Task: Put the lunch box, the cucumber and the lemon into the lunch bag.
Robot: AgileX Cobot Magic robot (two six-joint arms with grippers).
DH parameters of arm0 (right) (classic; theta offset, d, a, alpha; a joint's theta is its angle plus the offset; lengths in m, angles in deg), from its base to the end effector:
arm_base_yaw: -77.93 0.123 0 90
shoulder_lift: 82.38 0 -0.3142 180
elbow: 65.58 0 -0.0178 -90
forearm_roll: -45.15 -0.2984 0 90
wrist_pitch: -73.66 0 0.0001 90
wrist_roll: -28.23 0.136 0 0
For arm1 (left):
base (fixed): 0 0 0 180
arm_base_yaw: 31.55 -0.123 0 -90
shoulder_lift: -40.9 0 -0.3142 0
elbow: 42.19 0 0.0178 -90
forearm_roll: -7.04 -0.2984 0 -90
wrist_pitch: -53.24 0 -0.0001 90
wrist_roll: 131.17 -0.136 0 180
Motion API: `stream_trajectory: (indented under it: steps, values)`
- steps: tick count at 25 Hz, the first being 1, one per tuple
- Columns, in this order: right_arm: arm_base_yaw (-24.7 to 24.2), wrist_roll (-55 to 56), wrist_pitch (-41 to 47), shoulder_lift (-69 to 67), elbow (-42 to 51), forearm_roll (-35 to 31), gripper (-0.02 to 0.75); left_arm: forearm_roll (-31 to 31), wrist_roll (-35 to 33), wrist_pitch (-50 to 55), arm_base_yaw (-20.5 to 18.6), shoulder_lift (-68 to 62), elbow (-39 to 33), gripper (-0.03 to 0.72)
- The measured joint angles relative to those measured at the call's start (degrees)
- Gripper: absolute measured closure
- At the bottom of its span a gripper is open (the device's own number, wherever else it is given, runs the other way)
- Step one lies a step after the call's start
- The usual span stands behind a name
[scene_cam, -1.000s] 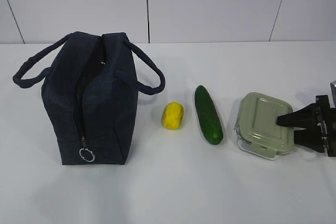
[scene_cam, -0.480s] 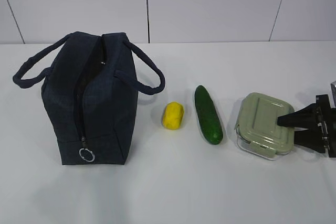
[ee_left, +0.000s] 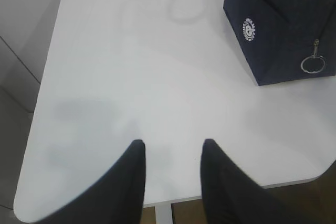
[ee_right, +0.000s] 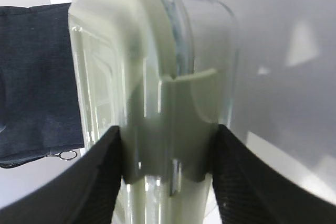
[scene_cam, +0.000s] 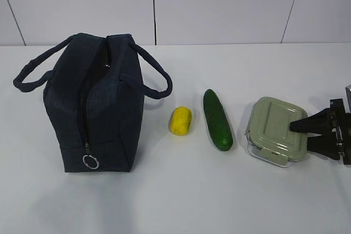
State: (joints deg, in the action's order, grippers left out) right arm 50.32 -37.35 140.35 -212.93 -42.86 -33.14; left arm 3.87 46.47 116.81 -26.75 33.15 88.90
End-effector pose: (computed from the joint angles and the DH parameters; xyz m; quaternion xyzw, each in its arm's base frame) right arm 0.3721 -0.0565 0.0438 0.1722 0.8300 0.5083 0.1517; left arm 0.0459 0.0029 0.2758 0.0525 0.8651 0.0170 0.4985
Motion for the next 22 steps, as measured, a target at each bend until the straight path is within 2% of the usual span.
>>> stream_trajectory:
  steps: [22]
  values:
    - [0.0,0.4,0.0,0.1,0.0,0.1,0.360,0.0,0.0,0.0,0.0,0.0,0.0,0.450]
